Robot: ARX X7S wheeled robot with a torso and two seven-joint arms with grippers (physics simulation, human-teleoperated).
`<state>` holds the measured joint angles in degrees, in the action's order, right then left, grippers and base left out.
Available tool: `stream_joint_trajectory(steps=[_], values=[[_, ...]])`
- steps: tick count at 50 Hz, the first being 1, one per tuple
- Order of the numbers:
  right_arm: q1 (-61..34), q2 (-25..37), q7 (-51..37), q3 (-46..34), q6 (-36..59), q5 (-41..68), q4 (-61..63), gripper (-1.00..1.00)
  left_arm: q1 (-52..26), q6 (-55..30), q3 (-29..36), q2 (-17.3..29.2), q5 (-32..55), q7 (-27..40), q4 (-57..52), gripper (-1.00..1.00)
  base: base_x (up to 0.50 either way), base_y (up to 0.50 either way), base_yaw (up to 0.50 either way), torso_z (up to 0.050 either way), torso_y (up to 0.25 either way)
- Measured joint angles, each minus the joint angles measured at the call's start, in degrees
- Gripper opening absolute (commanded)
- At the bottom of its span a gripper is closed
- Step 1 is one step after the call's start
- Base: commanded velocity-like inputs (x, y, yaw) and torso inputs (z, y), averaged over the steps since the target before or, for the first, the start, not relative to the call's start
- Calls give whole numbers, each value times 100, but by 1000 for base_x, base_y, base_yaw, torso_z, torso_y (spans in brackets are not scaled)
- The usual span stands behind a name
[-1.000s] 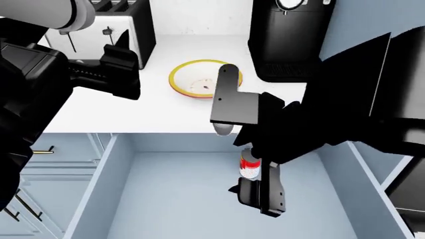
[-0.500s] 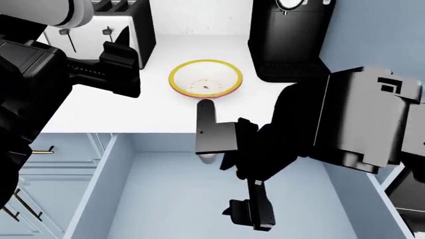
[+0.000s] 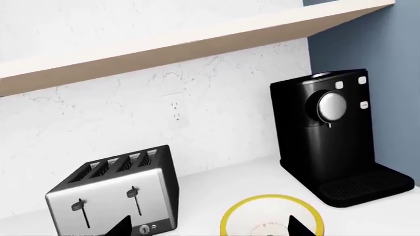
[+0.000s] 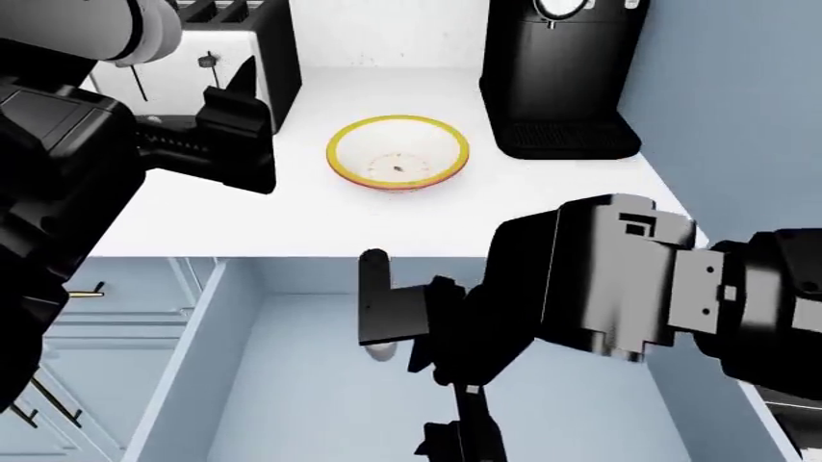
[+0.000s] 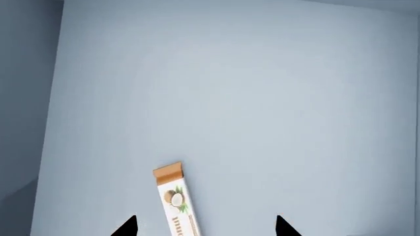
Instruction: Place the bar in the bowl and close the drawer.
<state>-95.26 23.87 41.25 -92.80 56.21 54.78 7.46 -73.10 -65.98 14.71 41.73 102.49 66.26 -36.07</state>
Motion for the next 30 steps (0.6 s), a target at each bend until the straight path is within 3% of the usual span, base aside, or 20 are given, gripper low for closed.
stream_joint_trajectory(steps=[30], values=[[963, -334, 146, -517, -531, -430, -686, 100, 328, 148, -83, 53, -460, -438, -8, 100, 0, 0, 0, 0, 0]])
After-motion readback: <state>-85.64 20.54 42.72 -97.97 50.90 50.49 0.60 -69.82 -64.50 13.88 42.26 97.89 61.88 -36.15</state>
